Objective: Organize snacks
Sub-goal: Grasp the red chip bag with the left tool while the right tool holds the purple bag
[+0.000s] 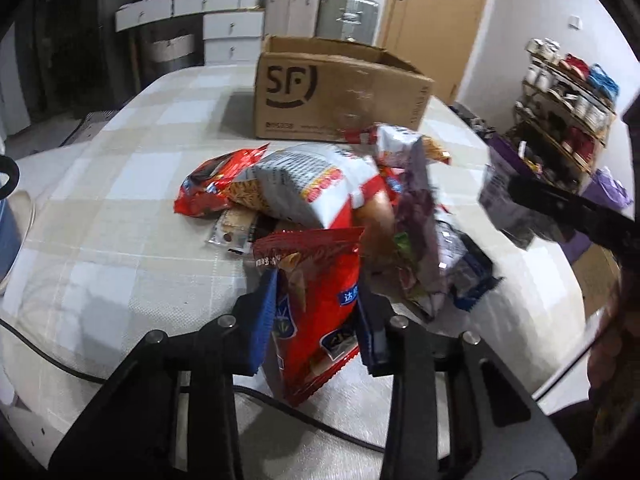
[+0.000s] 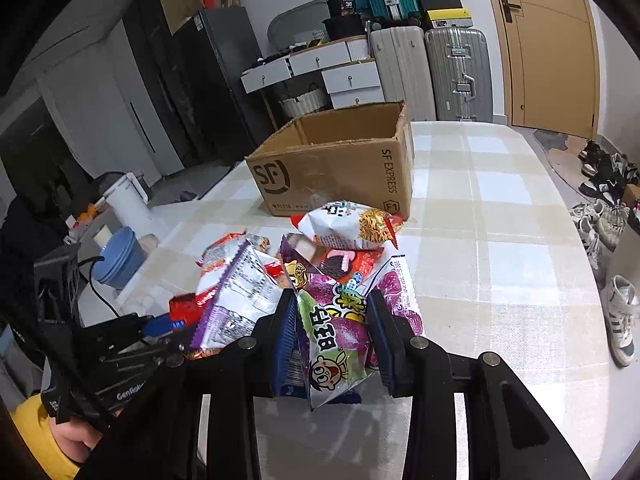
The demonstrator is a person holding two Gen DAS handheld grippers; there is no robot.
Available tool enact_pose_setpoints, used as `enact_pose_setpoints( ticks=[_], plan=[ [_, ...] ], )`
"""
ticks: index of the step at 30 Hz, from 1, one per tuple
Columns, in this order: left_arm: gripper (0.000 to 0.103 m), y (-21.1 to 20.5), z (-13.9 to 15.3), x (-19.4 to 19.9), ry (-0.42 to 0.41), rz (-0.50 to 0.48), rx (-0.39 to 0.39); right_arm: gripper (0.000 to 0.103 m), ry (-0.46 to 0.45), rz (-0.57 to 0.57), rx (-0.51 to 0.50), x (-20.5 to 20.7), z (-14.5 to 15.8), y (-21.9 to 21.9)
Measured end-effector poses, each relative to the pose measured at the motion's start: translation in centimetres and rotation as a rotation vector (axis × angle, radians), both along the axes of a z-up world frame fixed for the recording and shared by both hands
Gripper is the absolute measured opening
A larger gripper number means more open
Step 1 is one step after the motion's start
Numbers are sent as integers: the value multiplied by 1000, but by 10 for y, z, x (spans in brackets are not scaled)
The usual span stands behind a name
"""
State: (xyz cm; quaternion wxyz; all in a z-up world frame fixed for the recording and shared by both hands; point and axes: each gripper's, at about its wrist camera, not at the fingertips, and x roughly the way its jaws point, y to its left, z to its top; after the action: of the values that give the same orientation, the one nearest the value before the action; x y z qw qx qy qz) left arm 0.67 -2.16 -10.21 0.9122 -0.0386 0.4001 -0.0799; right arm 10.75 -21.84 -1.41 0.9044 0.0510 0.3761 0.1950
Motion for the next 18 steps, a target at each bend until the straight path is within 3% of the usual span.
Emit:
enact_pose_setpoints(
  ticks=[5,10,18],
  plan=[
    [32,3,11,-16,-42,-31,-14,35,-11,-6,37,-5,6,-5],
    [32,18,23,-28,-64,-6,-61,35,-19,-7,110,-9,12,-13],
    [29,49,56,-40,-118,39,-108,35,-86,9,144,-25,31,-3]
  ],
)
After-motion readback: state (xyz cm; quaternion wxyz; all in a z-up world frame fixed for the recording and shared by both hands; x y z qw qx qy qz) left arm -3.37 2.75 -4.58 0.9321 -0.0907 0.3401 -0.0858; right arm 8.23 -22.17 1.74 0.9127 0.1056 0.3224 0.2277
